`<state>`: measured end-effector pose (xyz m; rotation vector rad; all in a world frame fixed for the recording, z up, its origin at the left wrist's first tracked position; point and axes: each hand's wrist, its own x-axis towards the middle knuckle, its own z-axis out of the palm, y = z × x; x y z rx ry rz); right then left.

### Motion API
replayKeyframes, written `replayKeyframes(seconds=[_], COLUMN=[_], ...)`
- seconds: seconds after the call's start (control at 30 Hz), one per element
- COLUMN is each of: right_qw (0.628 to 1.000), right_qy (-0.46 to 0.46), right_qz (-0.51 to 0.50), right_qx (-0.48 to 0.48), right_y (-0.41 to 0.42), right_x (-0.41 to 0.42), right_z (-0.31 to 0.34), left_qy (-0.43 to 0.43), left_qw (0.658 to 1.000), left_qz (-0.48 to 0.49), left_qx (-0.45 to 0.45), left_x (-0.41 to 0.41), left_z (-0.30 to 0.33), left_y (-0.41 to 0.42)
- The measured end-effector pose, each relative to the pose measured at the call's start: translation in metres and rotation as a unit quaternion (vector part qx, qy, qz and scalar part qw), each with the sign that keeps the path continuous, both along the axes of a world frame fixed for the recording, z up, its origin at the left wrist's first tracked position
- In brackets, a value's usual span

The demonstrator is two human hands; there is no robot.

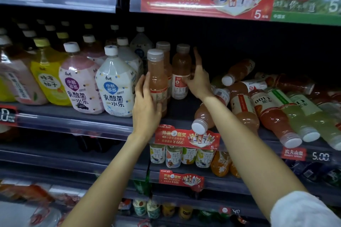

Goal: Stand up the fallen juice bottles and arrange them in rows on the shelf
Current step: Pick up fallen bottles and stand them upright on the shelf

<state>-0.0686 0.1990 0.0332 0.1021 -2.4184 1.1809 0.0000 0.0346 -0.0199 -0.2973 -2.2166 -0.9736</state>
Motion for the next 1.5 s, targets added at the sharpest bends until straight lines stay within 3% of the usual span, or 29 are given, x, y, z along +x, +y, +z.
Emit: replayKeyframes(seconds=[0.13,0.2,0.33,0.47,0.53,0.73,0.97,1.13,1.3,1.5], right_qw=[0.994,0.995,0.978,0.921,0.898,0.88,0.879,0.912,0.835,0.804], right_qy=[-0.054,-0.042,-0.004,-0.063,-0.107,-0.19,-0.164,-0.093,-0.196,-0.104], right_qz=[0.09,0.077,-0.001,-0.032,-0.018,-0.011,0.012,0.094,0.16,0.113], right_qx=[0.009,0.046,0.206,0.384,0.426,0.435,0.447,0.388,0.489,0.574], right_y=[0.015,0.027,0.053,0.052,0.043,0.023,0.005,0.009,0.007,-0.003], right_x=[0.002,0.009,0.021,0.016,0.011,0.002,0.046,0.071,0.071,0.067], right_z=[-0.004,-0.001,-0.003,0.001,0.002,-0.008,-0.008,0.007,0.018,0.006], left_qy=[-0.002,0.004,0.008,-0.001,-0.007,-0.004,-0.003,0.0,0.008,0.002], left_qw=[1.0,1.0,1.0,1.0,1.0,1.0,1.0,1.0,1.0,1.0], left_qz=[-0.01,-0.013,-0.017,-0.016,-0.015,-0.006,-0.005,-0.008,-0.012,-0.013], left_qx=[0.006,0.011,0.01,0.012,0.013,0.014,0.0,0.001,0.009,0.014], left_x=[-0.001,-0.002,-0.001,-0.002,-0.003,-0.001,-0.001,-0.003,-0.004,-0.005], left_z=[-0.001,-0.002,-0.003,-0.006,-0.006,-0.007,-0.006,-0.007,-0.009,-0.01], left_y=[0.001,0.001,0.0,0.001,0.002,0.003,0.002,0.0,-0.001,-0.001])
